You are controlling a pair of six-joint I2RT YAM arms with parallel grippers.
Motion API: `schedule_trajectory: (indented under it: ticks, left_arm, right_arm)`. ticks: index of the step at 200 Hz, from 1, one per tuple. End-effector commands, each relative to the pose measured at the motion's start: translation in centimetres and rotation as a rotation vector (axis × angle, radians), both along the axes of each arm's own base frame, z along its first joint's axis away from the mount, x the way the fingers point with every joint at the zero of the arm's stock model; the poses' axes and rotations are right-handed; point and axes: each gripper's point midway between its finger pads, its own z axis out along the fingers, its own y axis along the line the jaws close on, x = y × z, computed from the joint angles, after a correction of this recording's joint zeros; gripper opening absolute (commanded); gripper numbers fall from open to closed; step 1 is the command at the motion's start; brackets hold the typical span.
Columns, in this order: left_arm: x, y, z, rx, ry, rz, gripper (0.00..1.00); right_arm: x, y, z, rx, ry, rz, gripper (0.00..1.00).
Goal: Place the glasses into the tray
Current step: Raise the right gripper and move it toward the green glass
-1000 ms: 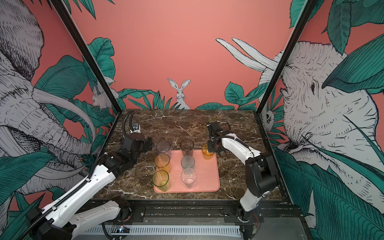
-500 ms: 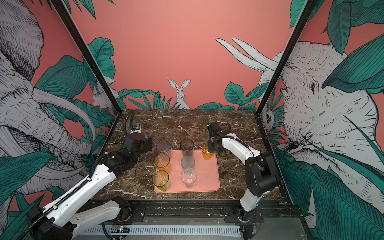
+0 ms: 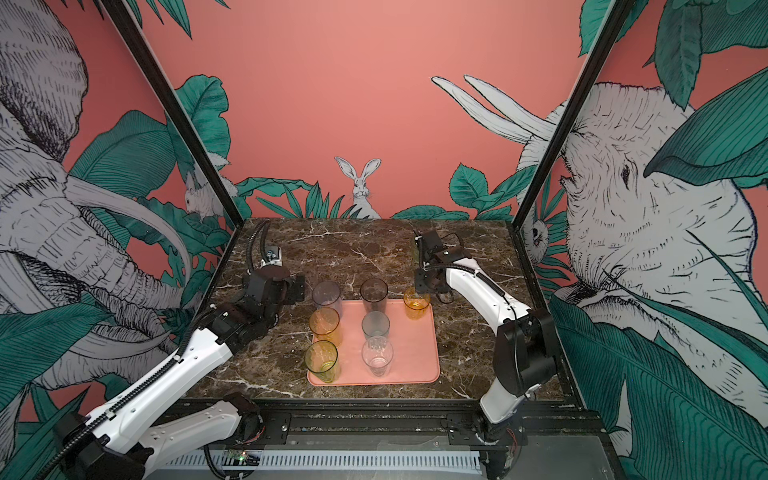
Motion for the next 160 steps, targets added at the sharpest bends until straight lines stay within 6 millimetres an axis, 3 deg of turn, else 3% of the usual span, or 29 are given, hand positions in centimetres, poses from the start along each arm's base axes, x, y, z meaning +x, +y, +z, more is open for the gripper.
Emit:
schedule_trajectory:
  ticks: [1,67,70,118,160]
  left_arm:
    - [0.3,0.0,0.6,-0.021,-0.023,0.01,0.99]
    - [0.5,-0.2,0.7,-0.018,-0.025,0.005,0.99]
    - [0.5,-0.2,0.7,-0.018,-0.024,0.005,0.99]
    - [0.6,-0.4,0.8,-0.019,-0.019,-0.004,0.99]
    - [0.6,-0.4,0.9,-0.019,-0.022,-0.002,0.99]
  right_arm:
    - [-0.2,-0.7,3.4,-0.009,-0.059,0.003,0.45]
    - [2.3,-0.6,8.6,0.004,-0.18,0.001,0.46]
    - [2.8,-0.5,8.0,-0.004,-0.165,-0.001,0.46]
    - [6.5,-1.2,9.6,-0.011,-0.22,-0.02,0.47]
    - [10.0,-2.8,9.2,-0.05,-0.228,-0.056,0.47]
